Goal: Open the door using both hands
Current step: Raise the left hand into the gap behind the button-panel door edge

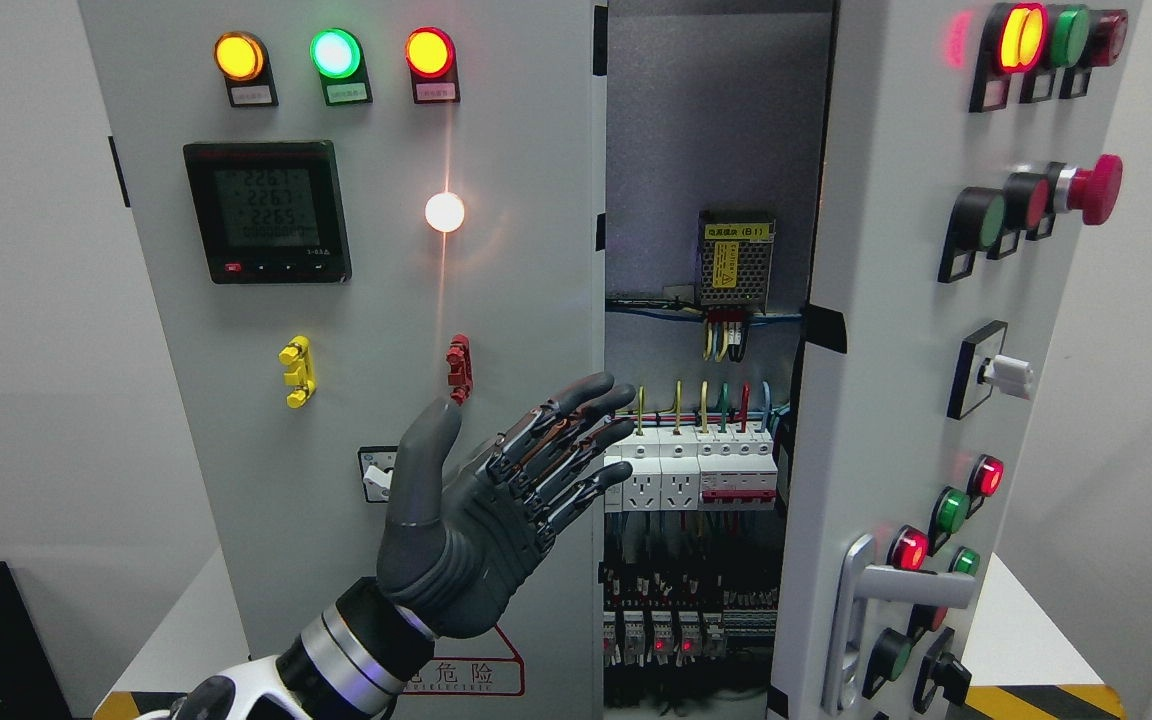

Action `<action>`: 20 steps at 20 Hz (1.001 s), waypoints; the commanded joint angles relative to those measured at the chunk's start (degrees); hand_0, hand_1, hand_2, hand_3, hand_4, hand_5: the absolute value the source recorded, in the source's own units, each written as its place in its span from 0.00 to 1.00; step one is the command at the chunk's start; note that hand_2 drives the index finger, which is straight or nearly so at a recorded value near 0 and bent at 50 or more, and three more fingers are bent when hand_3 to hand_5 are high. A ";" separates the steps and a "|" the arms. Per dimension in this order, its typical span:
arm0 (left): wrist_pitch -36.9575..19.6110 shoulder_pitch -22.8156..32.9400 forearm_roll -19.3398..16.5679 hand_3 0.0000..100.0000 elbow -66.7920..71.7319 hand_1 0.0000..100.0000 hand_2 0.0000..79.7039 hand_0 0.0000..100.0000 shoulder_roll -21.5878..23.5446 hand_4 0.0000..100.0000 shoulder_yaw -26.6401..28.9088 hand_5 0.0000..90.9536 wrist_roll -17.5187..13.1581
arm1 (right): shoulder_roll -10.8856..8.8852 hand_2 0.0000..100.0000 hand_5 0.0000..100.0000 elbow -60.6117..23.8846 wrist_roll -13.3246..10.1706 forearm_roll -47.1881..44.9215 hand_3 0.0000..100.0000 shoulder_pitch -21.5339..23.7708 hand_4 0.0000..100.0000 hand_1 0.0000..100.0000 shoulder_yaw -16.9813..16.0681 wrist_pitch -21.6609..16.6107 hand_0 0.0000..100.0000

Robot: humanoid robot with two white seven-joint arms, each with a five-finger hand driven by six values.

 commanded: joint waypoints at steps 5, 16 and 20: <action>3.44 -7.80 4.81 0.00 0.09 0.00 0.00 0.00 -6.42 0.00 -2.71 0.00 0.17 | 0.00 0.00 0.00 0.00 -0.08 -1.41 0.00 0.00 0.00 0.00 0.00 -0.02 0.19; 3.62 -10.35 4.72 0.00 0.35 0.00 0.00 0.00 -10.64 0.00 -7.37 0.00 0.26 | 0.00 0.00 0.00 0.00 0.01 -1.41 0.00 0.00 0.00 0.00 0.00 -0.02 0.19; 3.53 -10.71 4.72 0.00 0.35 0.00 0.00 0.00 -11.26 0.00 -7.64 0.00 0.17 | 0.00 0.00 0.00 0.00 0.01 -1.41 0.00 0.00 0.00 0.00 0.00 -0.02 0.19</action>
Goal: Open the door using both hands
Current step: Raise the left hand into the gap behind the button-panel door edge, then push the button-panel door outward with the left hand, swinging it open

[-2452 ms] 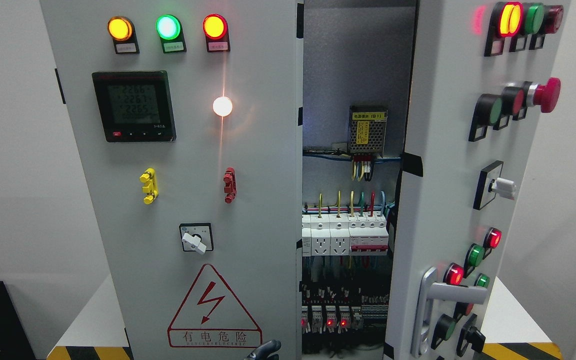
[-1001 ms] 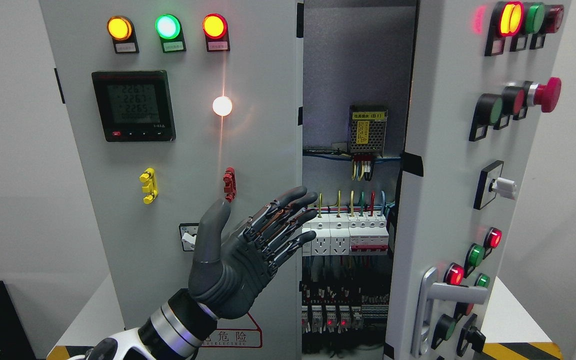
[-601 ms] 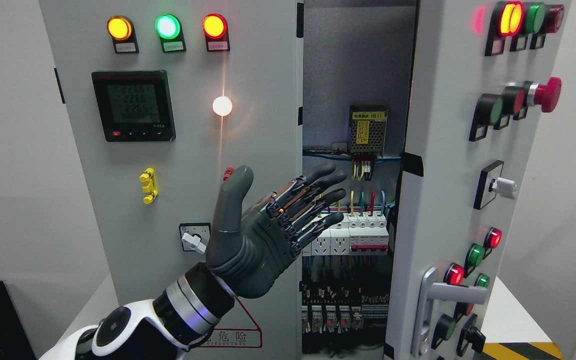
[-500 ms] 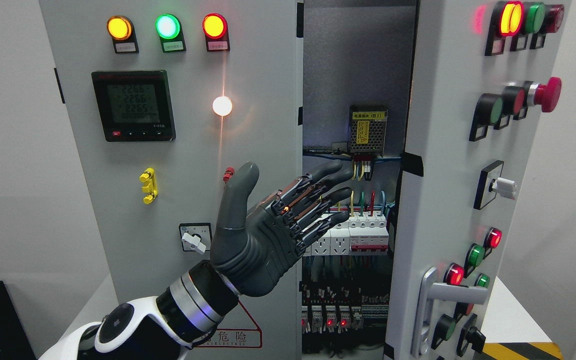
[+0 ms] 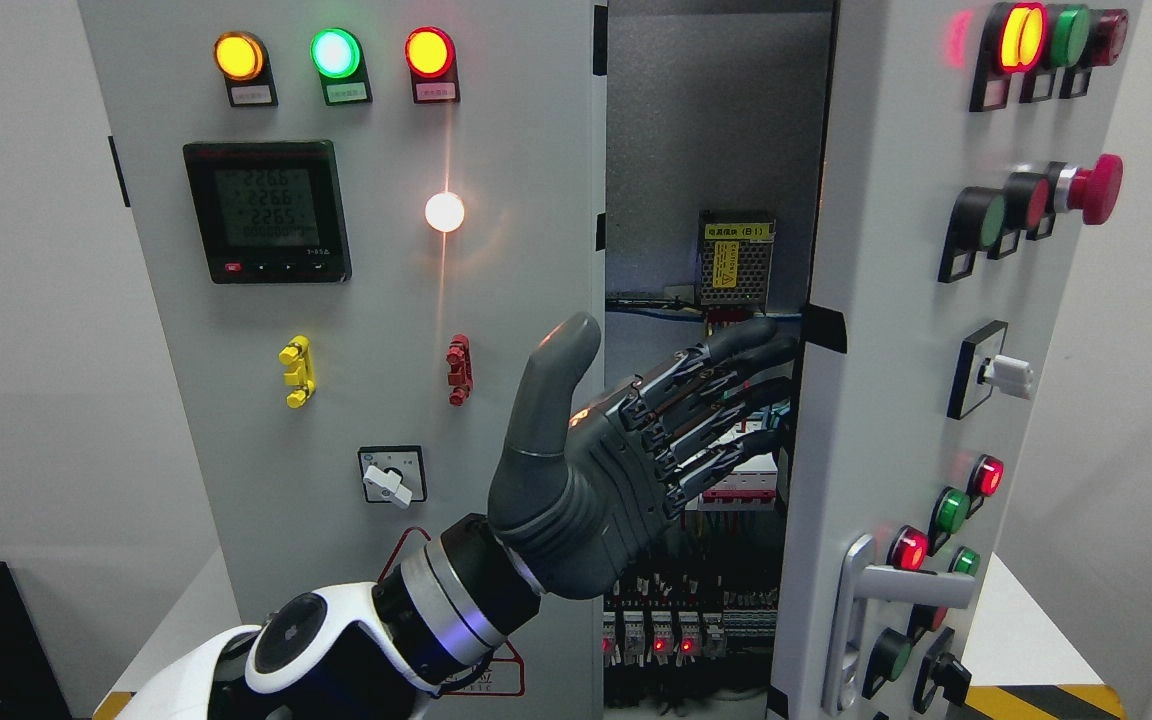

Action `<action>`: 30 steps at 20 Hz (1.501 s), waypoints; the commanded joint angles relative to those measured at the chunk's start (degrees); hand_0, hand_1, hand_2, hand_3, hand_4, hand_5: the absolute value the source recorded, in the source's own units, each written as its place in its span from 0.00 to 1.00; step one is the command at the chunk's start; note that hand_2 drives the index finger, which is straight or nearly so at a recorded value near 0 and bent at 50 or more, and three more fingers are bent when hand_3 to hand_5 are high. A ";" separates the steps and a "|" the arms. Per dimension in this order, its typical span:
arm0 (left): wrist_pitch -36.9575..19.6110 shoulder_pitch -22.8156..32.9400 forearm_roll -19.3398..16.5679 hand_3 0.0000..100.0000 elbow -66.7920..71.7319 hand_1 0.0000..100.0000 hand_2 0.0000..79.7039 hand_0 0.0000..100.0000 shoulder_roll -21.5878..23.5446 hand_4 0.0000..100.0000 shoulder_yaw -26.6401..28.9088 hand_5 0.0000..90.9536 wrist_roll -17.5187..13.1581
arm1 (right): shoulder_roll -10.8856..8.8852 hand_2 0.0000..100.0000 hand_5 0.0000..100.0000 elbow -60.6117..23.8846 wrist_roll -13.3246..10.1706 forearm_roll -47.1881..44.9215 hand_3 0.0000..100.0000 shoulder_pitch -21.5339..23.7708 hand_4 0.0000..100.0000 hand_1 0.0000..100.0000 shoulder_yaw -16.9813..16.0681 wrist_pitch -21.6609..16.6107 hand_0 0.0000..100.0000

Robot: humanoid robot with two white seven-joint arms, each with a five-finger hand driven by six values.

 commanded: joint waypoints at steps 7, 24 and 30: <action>-0.19 -1.16 0.12 0.00 -0.21 0.00 0.00 0.00 -3.74 0.00 -2.33 0.00 -0.05 | 0.00 0.00 0.00 0.00 0.01 -1.41 0.00 0.00 0.00 0.00 0.00 -0.02 0.19; -0.19 -1.24 -0.32 0.00 -0.30 0.00 0.00 0.00 -5.76 0.00 -4.08 0.00 0.04 | 0.00 0.00 0.00 0.00 0.01 -1.41 0.00 0.00 0.00 0.00 0.00 -0.02 0.19; -0.10 -2.03 -0.50 0.00 -0.04 0.00 0.00 0.00 -7.78 0.00 -6.11 0.00 0.04 | 0.00 0.00 0.00 0.00 0.01 -1.41 0.00 0.00 0.00 0.00 0.00 -0.02 0.19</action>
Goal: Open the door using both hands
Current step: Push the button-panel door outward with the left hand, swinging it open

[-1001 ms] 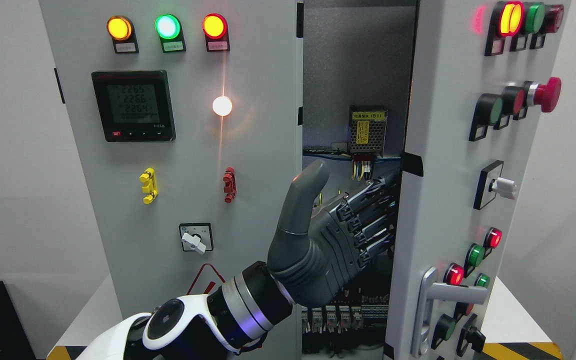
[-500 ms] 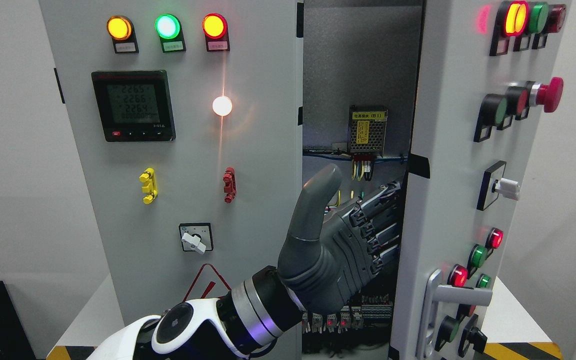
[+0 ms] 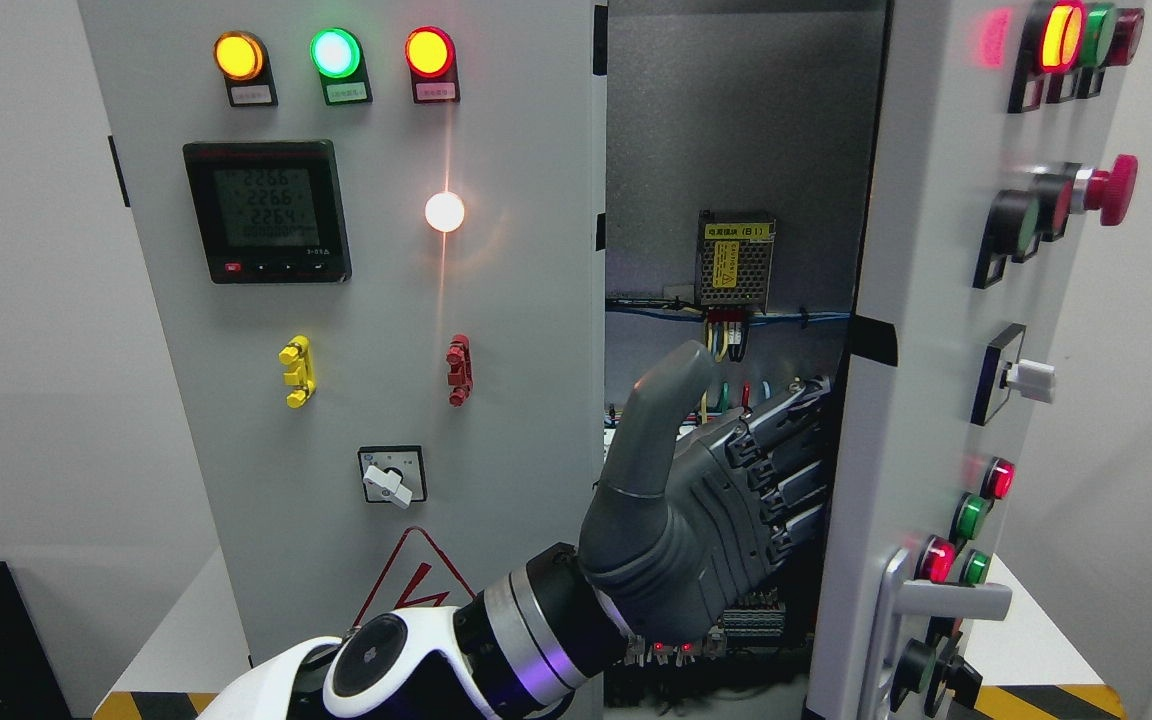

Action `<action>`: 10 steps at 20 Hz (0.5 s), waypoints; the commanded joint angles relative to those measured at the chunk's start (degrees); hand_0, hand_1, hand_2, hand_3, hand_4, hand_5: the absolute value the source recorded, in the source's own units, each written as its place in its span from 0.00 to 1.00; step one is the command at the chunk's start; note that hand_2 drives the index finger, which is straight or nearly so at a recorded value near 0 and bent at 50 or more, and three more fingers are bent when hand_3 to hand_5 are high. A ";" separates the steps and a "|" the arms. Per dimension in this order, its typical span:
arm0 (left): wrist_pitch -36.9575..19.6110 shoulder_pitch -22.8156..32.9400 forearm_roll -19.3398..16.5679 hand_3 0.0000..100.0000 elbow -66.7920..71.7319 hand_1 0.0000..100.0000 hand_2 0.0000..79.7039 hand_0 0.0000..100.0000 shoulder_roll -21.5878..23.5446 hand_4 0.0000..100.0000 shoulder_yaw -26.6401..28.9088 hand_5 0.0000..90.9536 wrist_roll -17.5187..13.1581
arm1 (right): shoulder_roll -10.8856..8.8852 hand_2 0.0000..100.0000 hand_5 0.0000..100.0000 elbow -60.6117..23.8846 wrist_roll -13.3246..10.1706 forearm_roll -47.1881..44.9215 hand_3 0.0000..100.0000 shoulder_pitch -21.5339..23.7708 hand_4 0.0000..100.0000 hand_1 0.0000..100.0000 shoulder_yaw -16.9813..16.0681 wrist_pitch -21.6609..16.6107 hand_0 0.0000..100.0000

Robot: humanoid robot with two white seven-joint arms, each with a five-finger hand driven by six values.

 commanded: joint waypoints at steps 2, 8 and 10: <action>0.07 -0.72 -0.19 0.00 0.36 0.00 0.00 0.00 -3.06 0.00 -2.86 0.00 0.22 | 0.00 0.00 0.00 0.00 -0.05 -1.41 0.00 0.00 0.00 0.00 0.00 -0.02 0.19; 0.07 -2.04 -0.28 0.00 0.89 0.00 0.00 0.00 -4.46 0.00 -4.53 0.00 0.22 | 0.00 0.00 0.00 0.00 -0.05 -1.41 0.00 0.00 0.00 0.00 0.00 -0.02 0.19; -0.20 -3.18 -0.28 0.00 1.50 0.00 0.00 0.00 -4.82 0.00 -5.50 0.00 0.13 | 0.00 0.00 0.00 0.00 -0.05 -1.41 0.00 0.00 0.00 0.00 0.00 -0.02 0.19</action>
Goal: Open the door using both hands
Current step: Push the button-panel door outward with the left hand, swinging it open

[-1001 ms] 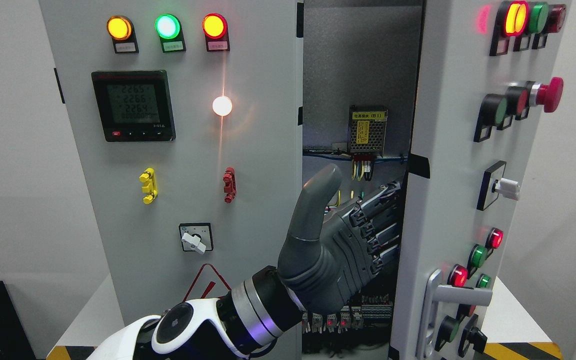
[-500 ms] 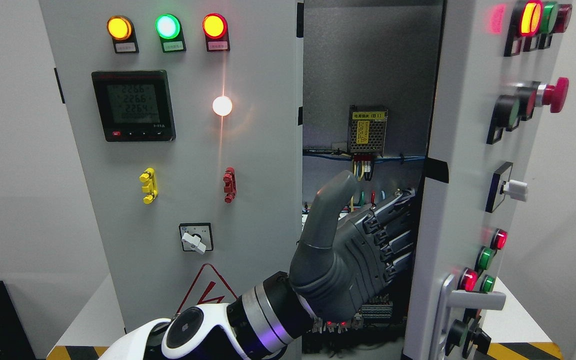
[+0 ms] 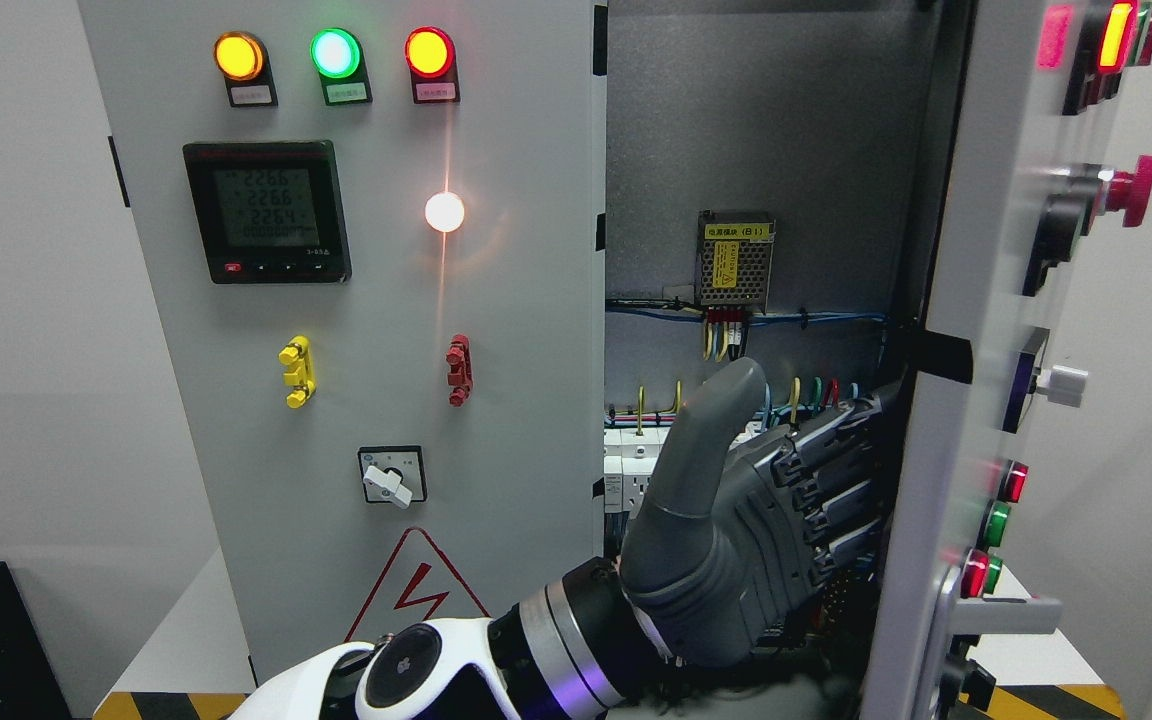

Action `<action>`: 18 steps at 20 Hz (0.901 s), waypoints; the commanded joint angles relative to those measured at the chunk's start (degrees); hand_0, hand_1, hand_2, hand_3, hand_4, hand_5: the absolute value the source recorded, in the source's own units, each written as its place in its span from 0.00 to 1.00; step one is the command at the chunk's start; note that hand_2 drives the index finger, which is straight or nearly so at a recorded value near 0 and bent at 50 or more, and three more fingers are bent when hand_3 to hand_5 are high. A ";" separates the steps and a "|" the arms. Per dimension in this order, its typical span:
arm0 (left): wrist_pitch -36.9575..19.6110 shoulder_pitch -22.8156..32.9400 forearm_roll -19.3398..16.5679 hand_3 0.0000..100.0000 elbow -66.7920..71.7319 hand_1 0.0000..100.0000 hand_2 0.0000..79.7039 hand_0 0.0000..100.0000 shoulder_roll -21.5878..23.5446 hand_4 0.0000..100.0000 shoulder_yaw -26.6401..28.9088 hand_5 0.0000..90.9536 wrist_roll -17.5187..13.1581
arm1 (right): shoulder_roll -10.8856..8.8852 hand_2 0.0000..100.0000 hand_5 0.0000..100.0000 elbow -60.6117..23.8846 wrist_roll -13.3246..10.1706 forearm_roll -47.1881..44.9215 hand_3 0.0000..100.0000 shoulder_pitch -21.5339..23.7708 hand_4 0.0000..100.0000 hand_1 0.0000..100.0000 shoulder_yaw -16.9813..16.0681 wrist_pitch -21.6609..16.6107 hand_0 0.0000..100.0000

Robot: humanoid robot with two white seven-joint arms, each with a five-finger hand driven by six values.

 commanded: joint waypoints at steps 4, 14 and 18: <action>0.06 -2.77 0.02 0.00 2.57 0.00 0.00 0.00 -4.22 0.00 -4.31 0.00 0.07 | 0.00 0.00 0.00 0.00 -0.12 -1.40 0.00 0.00 0.00 0.00 0.00 -0.02 0.19; 0.23 -3.48 -0.07 0.00 5.39 0.00 0.00 0.00 -8.87 0.00 -5.45 0.00 0.07 | 0.00 0.00 0.00 0.00 -0.12 -1.40 0.00 0.00 0.00 0.00 0.00 -0.02 0.19; 0.23 -4.18 -0.07 0.00 7.14 0.00 0.00 0.00 -11.16 0.00 -5.63 0.00 0.07 | 0.00 0.00 0.00 0.00 -0.12 -1.40 0.00 0.00 0.00 0.00 0.00 -0.02 0.19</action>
